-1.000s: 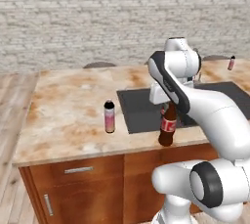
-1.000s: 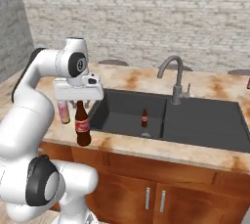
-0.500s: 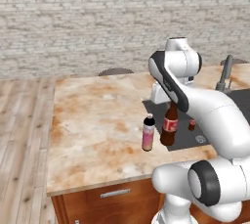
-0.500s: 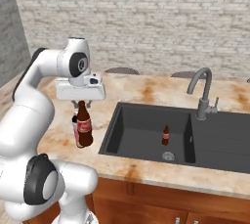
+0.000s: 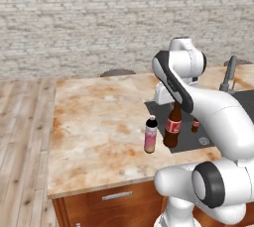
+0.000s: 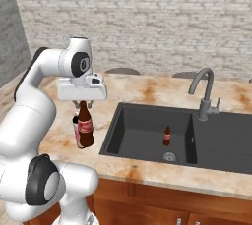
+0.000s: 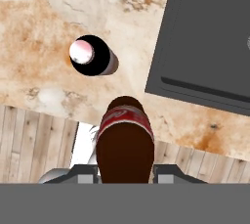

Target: Place the large bottle from the dining counter next to the other large bottle outside the sink, and place the small bottle from the dining counter next to the other small bottle inside the sink.

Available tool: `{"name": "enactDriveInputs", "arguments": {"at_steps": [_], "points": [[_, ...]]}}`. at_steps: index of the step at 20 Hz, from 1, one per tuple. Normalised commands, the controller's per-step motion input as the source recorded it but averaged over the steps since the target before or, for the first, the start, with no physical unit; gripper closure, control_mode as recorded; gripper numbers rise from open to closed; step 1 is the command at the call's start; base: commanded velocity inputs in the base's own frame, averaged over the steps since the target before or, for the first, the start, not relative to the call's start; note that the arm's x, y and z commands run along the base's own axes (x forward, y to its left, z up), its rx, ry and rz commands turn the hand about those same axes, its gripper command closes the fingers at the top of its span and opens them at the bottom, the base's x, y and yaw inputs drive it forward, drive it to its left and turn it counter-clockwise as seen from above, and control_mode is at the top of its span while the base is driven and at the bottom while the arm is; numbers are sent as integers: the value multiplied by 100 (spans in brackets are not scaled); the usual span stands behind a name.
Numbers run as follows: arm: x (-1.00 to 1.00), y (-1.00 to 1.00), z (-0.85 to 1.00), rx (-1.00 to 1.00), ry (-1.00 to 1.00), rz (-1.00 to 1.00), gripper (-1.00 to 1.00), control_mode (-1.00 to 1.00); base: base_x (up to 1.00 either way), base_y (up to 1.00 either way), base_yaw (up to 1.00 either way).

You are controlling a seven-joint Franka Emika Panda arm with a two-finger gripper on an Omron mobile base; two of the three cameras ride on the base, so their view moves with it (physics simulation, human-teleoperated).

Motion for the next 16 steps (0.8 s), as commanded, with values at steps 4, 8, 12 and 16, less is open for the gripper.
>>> {"name": "enactDriveInputs", "arguments": {"at_steps": [4, 8, 12, 16], "points": [[0, 0, 0, 0, 0, 0, 100, 100, 0, 0, 0], [0, 0, 0, 0, 0, 0, 100, 100, 0, 0, 0], [0, 0, 0, 0, 0, 0, 100, -100, 0, 0, 0], [0, 0, -3, 0, 1, 0, 100, -100, 0, 0, 0]]}}
